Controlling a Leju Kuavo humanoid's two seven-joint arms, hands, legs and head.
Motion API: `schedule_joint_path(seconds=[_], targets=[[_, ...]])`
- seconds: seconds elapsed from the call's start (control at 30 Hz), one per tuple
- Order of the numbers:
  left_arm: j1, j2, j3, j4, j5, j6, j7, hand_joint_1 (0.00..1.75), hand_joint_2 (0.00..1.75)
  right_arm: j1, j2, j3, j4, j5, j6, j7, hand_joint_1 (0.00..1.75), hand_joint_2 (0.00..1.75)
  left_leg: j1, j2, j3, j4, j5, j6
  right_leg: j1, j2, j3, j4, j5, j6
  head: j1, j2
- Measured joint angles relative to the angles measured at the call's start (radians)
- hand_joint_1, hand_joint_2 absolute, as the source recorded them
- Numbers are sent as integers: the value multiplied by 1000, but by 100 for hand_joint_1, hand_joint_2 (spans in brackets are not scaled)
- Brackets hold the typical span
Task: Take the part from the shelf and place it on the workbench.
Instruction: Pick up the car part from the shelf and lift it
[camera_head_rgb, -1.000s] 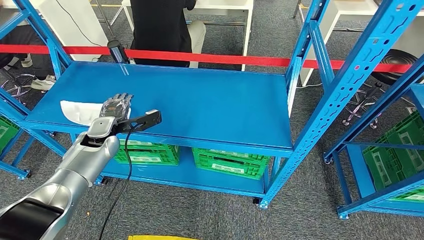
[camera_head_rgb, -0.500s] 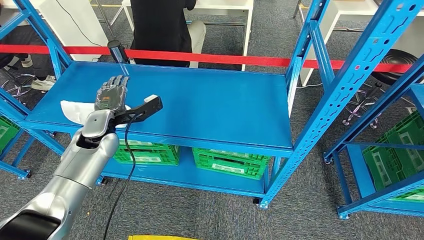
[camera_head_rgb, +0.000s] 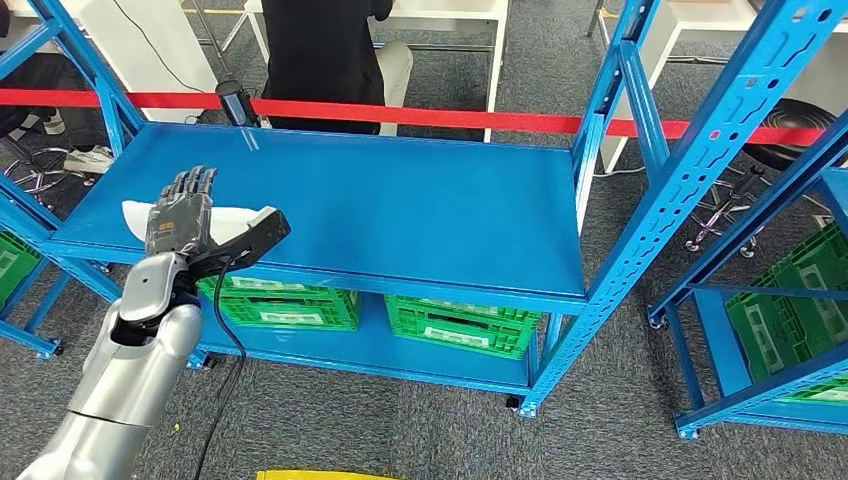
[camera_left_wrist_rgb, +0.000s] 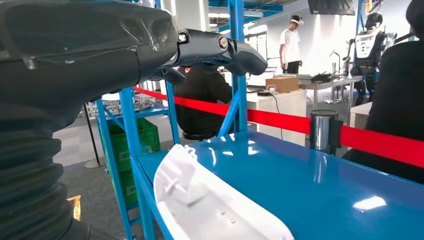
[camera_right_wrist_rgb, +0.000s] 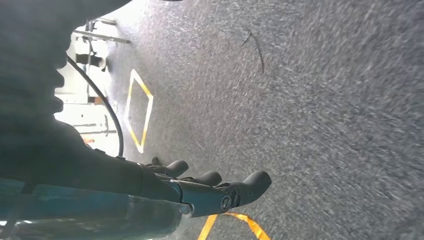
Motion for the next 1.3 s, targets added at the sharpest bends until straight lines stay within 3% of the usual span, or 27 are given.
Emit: schedule_joint_path(seconds=[0.2, 0.33, 0.43, 0.53, 0.73, 0.9, 1.1, 1.3], targets=[[50, 26, 29, -43, 11, 11, -1, 0, 175, 22, -7, -3, -60, 5, 2, 26, 0, 175, 0, 1, 0, 0, 0, 0, 0, 0, 1, 0, 0, 0, 0, 0], [171, 81, 84, -114, 41, 37, 4, 0, 175, 32, -24, 30, -98, 35, 18, 33, 0, 175, -1, 5, 1, 0, -2, 0, -1, 5, 1, 0, 0, 0, 0, 0], [276, 115, 144, -171, 57, 71, -18, 0, 175, 33, -72, 89, -131, 2, -38, 28, 0, 175, -1, 5, 1, 0, -4, 0, -1, 5, -1, -1, -2, 2, 0, 0], [312, 137, 169, -181, 88, 120, -57, 0, 175, 21, -153, 168, -184, -66, -150, 29, 0, 175, -1, 1, 0, 0, -4, 1, -2, 0, -1, -1, -3, 3, 0, 0], [289, 152, 145, -165, 86, 113, -58, 0, 175, -29, -351, 400, -320, -198, -303, 33, 0, 175, -2, -3, 1, 2, -3, 2, -3, -3, 1, -1, -3, 3, 0, 0], [244, 145, 111, -83, 65, 115, -61, 0, 175, 3, -464, 456, -405, -165, -313, 33, 0, 175, -3, -4, 1, 3, -3, 3, -4, -4, 3, -1, -2, 4, 0, 0], [207, 135, 79, 14, 47, 140, -94, 0, 175, 5, -491, 484, -420, -159, -313, 33, 0, 175, -3, -3, 1, 3, -3, 3, -4, -3, 2, -1, -2, 4, 0, 0], [189, 131, 47, 51, 22, 95, -84, 0, 175, -52, -486, 553, -419, -200, -313, 33, 0, 175, -2, -2, 1, 3, -3, 3, -3, -3, 1, -1, -2, 4, 0, 0]])
